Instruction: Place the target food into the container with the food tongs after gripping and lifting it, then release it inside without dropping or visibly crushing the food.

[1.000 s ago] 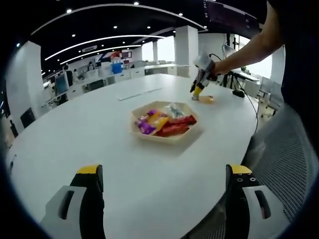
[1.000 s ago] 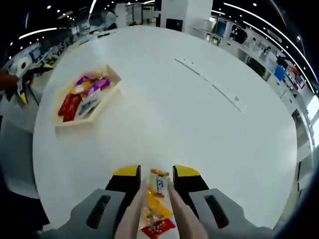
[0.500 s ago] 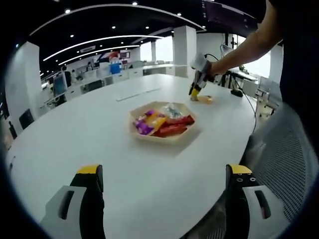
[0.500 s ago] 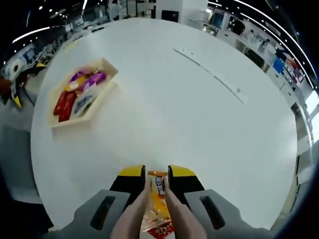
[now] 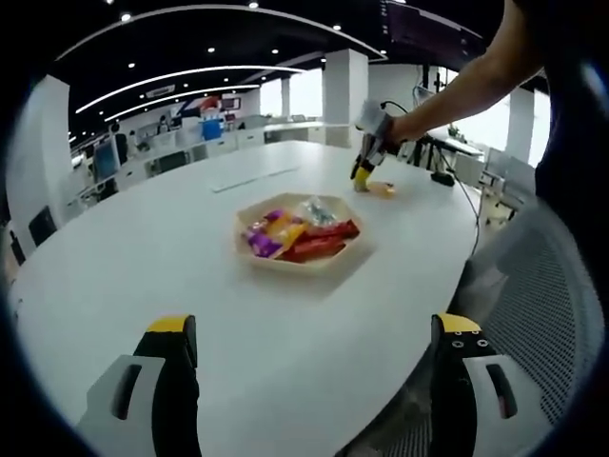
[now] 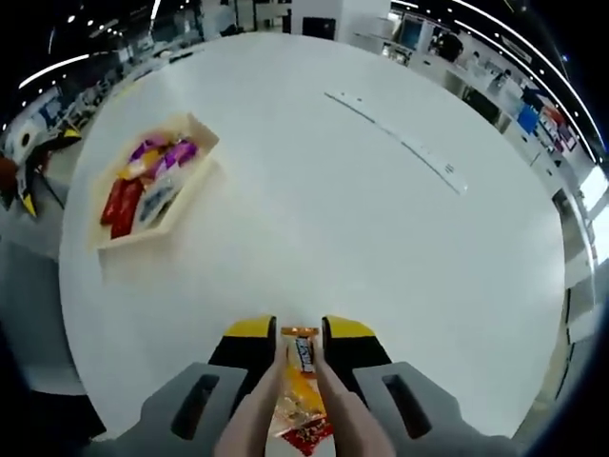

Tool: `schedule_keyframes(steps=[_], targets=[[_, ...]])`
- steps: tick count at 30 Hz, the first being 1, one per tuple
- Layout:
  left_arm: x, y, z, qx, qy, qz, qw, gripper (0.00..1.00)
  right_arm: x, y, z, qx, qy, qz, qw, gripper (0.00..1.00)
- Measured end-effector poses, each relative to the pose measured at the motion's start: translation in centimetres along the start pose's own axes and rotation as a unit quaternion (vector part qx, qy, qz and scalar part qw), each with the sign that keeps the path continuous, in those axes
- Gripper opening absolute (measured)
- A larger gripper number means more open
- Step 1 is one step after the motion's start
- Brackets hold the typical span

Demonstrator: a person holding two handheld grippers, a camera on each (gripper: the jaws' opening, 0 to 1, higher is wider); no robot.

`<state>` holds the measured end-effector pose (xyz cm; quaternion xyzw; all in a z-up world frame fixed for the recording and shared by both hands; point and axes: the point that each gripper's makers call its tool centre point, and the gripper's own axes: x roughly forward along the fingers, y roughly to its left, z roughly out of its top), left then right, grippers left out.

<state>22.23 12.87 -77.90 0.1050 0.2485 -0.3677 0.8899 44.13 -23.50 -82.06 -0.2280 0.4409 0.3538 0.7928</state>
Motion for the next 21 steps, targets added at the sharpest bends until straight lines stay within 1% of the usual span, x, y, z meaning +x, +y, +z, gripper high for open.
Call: schedule_keyframes(steps=[1, 5, 6, 7, 9, 12, 16, 20, 21], targets=[[0.0, 0.0, -0.1, -0.002, 0.003, -0.002, 1.0000, 1.00, -0.3, -0.1, 0.2, 0.010, -0.003, 0.001, 0.9999, 0.18], [0.1, -0.3, -0.3, -0.008, 0.006, -0.012, 0.9999, 1.00, -2.2, -0.4, 1.8, 0.006, -0.012, -0.005, 0.9999, 0.18], [0.1, -0.4, -0.3, -0.010, 0.007, -0.013, 0.9998, 1.00, -2.4, -0.4, 1.9, 0.006, -0.013, -0.005, 0.9999, 0.18], [0.1, -0.6, -0.3, -0.023, 0.010, -0.020, 0.9995, 1.00, -2.9, -0.6, 2.6, 0.006, -0.018, -0.007, 0.9998, 0.18], [-0.1, -0.3, -0.1, -0.028, 0.008, -0.018, 0.9994, 1.00, -3.5, -0.7, 3.2, 0.003, -0.022, -0.009, 0.9997, 0.18], [-0.4, -0.3, 0.4, -0.026, -0.005, -0.020, 0.9994, 1.00, -4.4, -0.8, 3.8, -0.001, -0.022, -0.016, 0.9996, 0.19], [-0.5, -0.2, 0.8, -0.019, -0.014, -0.017, 0.9996, 1.00, -5.6, -0.6, 4.4, 0.009, -0.021, -0.023, 0.9995, 0.19], [-0.9, -0.5, 1.6, -0.012, -0.035, -0.025, 0.9990, 1.00, -6.5, -0.4, 5.4, 0.015, -0.025, -0.029, 0.9991, 0.19], [-1.0, -0.5, 1.7, -0.010, -0.036, -0.025, 0.9990, 1.00, -6.7, -0.4, 5.5, 0.016, -0.026, -0.032, 0.9990, 0.19]])
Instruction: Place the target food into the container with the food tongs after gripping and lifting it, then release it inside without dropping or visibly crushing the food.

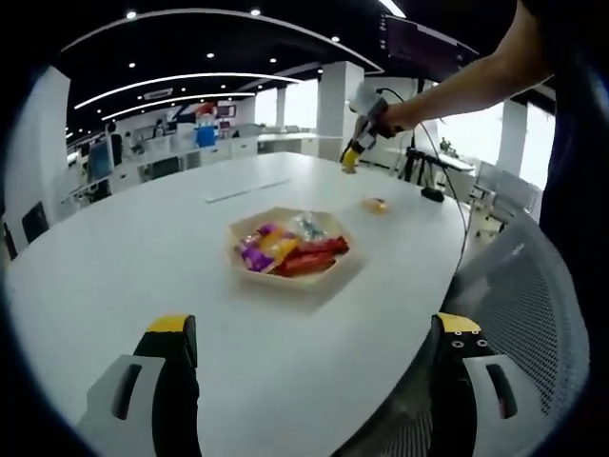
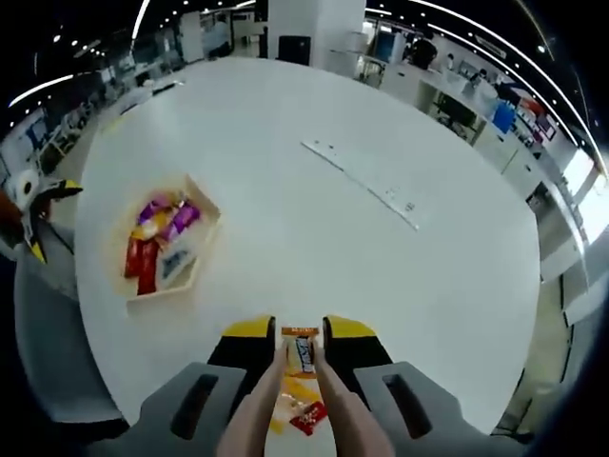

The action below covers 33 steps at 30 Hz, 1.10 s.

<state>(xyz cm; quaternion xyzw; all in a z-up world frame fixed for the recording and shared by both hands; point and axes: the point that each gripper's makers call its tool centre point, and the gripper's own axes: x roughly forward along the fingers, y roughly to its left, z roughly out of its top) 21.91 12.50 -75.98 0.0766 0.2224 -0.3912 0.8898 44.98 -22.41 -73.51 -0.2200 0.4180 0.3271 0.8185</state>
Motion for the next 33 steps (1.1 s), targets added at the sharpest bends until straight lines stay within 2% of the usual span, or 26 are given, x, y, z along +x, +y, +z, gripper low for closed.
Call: schedule_keyframes(steps=[9, 18, 30, 33], targets=[[0.0, -0.6, 0.0, 0.011, 0.002, -0.010, 0.9999, 1.00, -1.1, 1.4, 2.3, 0.000, -0.011, -0.007, 0.9999, 0.19], [-0.1, -0.4, 0.2, 0.009, -0.004, -0.007, 0.9999, 1.00, -0.6, 3.0, 4.5, -0.009, -0.018, 0.000, 0.9998, 0.19], [-0.1, -0.5, 0.2, 0.014, -0.002, -0.007, 0.9999, 1.00, 0.8, 7.4, 8.2, -0.036, -0.027, 0.026, 0.9987, 0.19], [-0.1, -1.1, 0.6, 0.004, -0.011, -0.023, 0.9997, 1.00, 1.1, 8.6, 9.3, -0.039, -0.035, 0.035, 0.9980, 0.19]])
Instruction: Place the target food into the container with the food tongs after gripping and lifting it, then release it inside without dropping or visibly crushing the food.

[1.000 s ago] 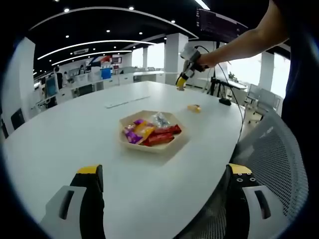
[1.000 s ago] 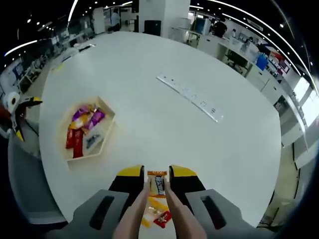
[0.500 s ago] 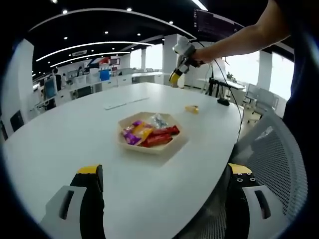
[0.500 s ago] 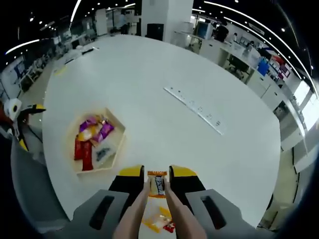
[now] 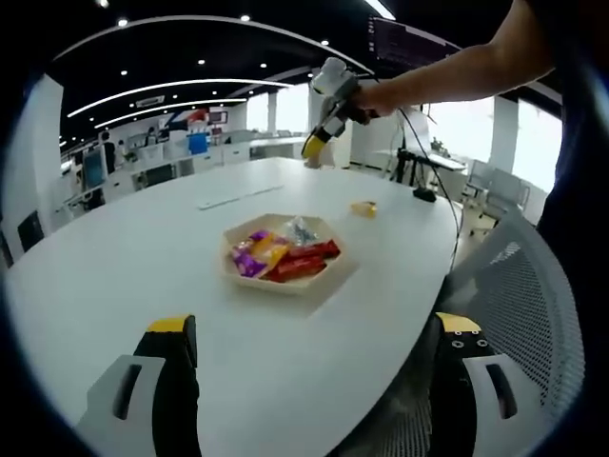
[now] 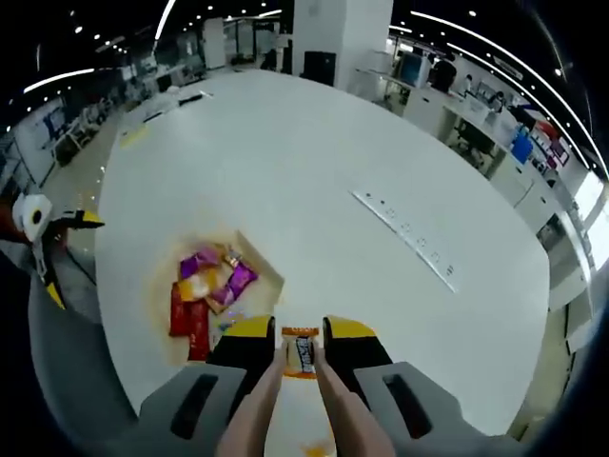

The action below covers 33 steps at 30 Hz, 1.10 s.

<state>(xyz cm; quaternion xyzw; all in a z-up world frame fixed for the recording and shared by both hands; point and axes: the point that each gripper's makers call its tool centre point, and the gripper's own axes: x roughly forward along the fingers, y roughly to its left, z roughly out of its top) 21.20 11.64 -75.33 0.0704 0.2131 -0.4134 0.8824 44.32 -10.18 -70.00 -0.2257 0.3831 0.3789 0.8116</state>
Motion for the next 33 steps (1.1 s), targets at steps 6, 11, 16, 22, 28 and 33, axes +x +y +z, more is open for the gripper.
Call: schedule_keyframes(steps=[6, 11, 16, 22, 28, 33], targets=[[0.0, -0.2, 0.0, 0.007, 0.001, 0.000, 1.0000, 1.00, 0.3, 2.0, 1.9, -0.018, -0.012, 0.015, 0.9997, 0.19], [0.0, -0.4, -0.1, 0.002, 0.002, -0.004, 1.0000, 1.00, 0.2, 3.2, 3.6, -0.031, -0.017, 0.025, 0.9991, 0.19], [0.0, -0.6, -0.1, 0.004, 0.004, -0.007, 1.0000, 1.00, 0.3, 4.6, 4.8, -0.040, -0.021, 0.037, 0.9983, 0.19], [0.0, -0.3, 0.0, -0.004, 0.002, -0.002, 1.0000, 1.00, 0.5, 6.4, 5.8, -0.056, -0.021, 0.053, 0.9968, 0.20], [0.0, -0.5, 0.0, -0.005, 0.003, -0.006, 1.0000, 1.00, 0.4, 7.8, 6.5, -0.064, -0.026, 0.064, 0.9956, 0.20], [0.0, -0.1, -0.3, -0.007, 0.006, -0.001, 1.0000, 0.99, 0.5, 9.0, 7.1, -0.074, -0.026, 0.074, 0.9942, 0.20]])
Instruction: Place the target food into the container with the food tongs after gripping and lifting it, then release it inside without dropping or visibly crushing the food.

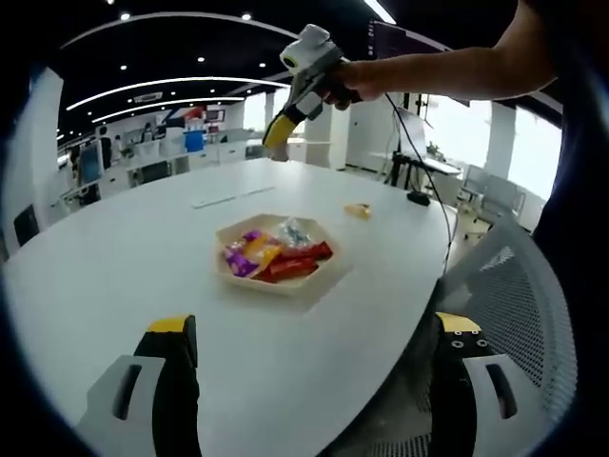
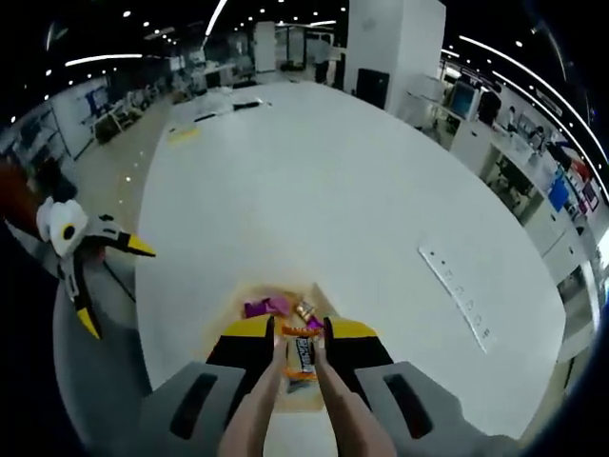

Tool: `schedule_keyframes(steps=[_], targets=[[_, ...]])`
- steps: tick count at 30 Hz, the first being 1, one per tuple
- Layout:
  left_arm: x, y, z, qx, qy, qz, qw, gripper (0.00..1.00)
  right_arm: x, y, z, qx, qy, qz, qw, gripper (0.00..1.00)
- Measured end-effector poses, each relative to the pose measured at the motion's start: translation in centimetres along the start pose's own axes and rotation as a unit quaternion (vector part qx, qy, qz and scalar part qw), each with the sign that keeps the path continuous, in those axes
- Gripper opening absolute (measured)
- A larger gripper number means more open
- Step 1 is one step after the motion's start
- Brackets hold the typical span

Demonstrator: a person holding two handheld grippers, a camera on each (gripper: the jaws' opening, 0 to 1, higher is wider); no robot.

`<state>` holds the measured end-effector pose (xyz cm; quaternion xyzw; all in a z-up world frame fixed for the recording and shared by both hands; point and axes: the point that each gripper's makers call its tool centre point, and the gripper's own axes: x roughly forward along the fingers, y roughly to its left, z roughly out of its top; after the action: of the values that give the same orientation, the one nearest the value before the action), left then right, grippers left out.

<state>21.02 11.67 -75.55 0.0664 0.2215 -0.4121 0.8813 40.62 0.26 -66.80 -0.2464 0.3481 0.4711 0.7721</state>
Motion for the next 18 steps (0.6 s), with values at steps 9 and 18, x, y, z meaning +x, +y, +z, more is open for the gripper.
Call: schedule_keyframes(steps=[9, 18], targets=[[0.0, -0.2, -0.1, -0.005, 0.004, -0.004, 1.0000, 0.99, 0.3, 2.6, 1.3, -0.022, 0.000, 0.030, 0.9993, 0.20], [-0.1, 0.4, -0.1, -0.013, 0.003, 0.005, 0.9999, 0.99, 0.5, 2.9, 1.6, -0.036, 0.002, 0.035, 0.9988, 0.20]])
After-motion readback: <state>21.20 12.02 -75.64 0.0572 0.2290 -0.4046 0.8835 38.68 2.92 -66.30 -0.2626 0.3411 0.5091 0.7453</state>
